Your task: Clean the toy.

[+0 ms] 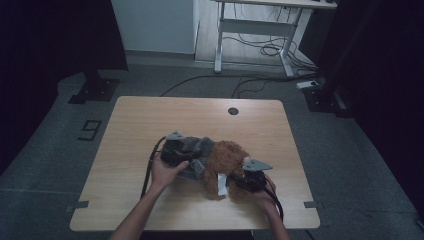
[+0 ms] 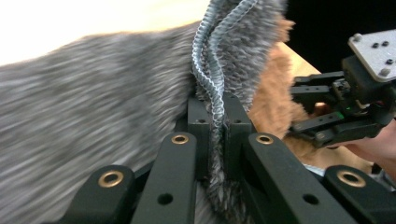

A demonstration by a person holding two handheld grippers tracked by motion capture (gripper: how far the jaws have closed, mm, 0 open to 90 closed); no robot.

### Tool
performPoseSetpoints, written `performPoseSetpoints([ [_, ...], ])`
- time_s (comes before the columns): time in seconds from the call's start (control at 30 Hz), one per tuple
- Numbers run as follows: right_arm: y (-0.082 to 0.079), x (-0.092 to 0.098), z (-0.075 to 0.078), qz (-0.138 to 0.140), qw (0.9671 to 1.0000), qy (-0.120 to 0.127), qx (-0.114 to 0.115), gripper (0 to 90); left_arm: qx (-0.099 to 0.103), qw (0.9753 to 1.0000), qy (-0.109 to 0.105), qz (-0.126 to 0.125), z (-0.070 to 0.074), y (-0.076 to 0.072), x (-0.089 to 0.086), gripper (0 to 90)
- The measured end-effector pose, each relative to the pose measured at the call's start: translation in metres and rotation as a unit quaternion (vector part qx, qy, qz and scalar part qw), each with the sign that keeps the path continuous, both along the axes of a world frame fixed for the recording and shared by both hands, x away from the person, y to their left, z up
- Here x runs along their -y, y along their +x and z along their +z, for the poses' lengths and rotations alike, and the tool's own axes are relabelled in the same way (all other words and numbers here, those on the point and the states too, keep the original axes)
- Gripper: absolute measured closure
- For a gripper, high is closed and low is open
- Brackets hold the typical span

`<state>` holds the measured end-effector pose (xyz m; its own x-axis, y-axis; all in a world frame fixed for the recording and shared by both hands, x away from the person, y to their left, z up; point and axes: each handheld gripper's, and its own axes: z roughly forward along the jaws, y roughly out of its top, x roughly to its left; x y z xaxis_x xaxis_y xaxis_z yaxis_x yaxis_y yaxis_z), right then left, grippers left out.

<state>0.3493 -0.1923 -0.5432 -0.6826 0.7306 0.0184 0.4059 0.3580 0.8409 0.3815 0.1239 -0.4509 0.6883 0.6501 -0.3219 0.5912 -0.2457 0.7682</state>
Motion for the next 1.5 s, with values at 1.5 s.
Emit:
performPoseSetpoints([
  [1.5, 0.020, -0.003, 0.000, -0.031, 0.9981, -0.045, 0.028, 60.9, 0.006, 0.9975, 0.054, 0.046, 0.008, 0.047, 0.003, 84.4],
])
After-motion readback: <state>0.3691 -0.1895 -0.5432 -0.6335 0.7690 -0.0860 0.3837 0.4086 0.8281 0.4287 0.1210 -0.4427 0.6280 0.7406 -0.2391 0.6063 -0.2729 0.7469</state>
